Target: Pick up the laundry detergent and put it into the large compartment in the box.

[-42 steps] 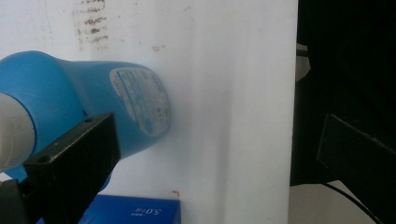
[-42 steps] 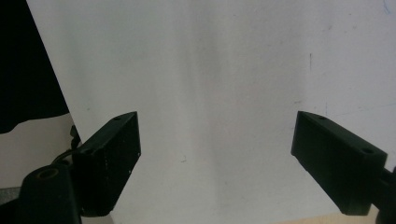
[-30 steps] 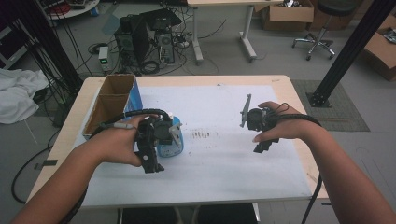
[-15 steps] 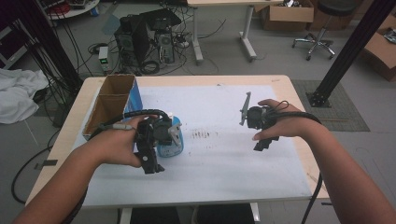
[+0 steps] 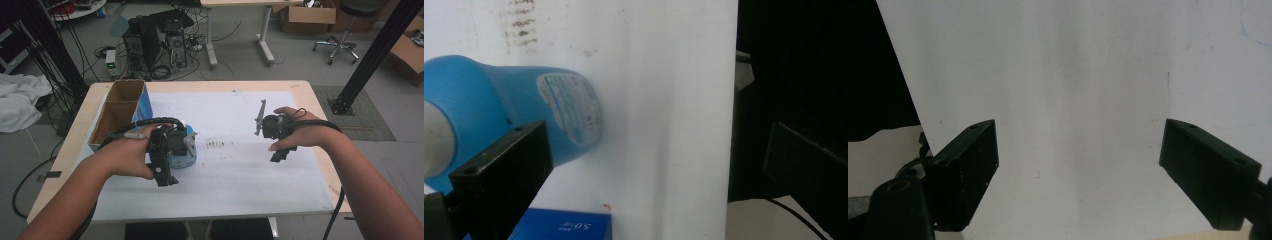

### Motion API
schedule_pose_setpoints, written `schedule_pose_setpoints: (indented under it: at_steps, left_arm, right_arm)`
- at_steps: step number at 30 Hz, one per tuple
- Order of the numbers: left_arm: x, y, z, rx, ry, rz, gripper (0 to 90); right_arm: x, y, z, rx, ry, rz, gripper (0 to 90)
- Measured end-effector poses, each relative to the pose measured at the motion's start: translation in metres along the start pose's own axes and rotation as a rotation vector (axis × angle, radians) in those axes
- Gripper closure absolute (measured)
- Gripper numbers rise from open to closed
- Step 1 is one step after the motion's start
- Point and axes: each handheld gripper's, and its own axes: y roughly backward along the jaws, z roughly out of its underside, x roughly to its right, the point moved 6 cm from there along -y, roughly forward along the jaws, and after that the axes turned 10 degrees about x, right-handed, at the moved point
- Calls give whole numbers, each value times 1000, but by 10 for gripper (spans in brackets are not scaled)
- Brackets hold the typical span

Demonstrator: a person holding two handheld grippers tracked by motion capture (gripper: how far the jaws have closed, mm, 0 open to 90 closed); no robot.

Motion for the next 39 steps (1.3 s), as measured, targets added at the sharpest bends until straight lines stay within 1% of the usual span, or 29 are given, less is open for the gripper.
schedule_pose_setpoints:
  at_steps: [1, 4, 6, 11, 14, 15, 16, 17, 19, 22, 27, 30, 32, 39]
  left_arm:
    - [-1, 4, -2, 3, 2, -7, 1]
    - [-3, 8, -4, 13, 5, -17, 1]
    - [-5, 15, -8, 11, 10, -20, 1]
    - [-8, 24, -12, 8, 8, -32, 1]
    - [-11, 32, -16, 16, 5, -38, 1]
    - [-11, 32, -16, 16, 5, -38, 1]
    - [-12, 36, -18, 23, 6, -38, 1]
    - [-12, 36, -18, 23, 6, -38, 1]
    - [-15, 43, -20, 13, 9, -50, 1]
    - [-17, 46, -22, 2, 14, -56, 0]
    - [-22, 48, -23, 0, 23, -59, 0]
    - [-27, 49, -22, -8, 42, -61, 1]
    - [-28, 49, -22, -11, 46, -60, 0]
    - [-36, 50, -22, -23, 63, -63, 0]
  right_arm:
    - [0, 0, 0, 3, -1, 0, 158]
    - [0, -1, -1, -2, 4, -1, 158]
    - [-1, -2, -1, -6, 5, -2, 160]
    - [0, -2, -2, 2, 10, 2, 159]
    - [-1, -3, -2, -2, 10, 0, 160]
    - [-1, -3, -2, -2, 10, 0, 160]
    - [-1, -2, -2, -4, 12, 1, 160]
    - [-1, -2, -2, -4, 12, 1, 160]
    - [-1, -3, -2, -4, 8, -1, 160]
    - [-1, -3, -2, -7, 8, 0, 160]
    - [-1, -3, -2, -3, 13, -1, 160]
    - [-1, -4, -2, -2, 9, -2, 159]
    - [0, -3, -2, -3, 15, -1, 159]
    - [-1, -3, -1, 2, 13, -5, 160]
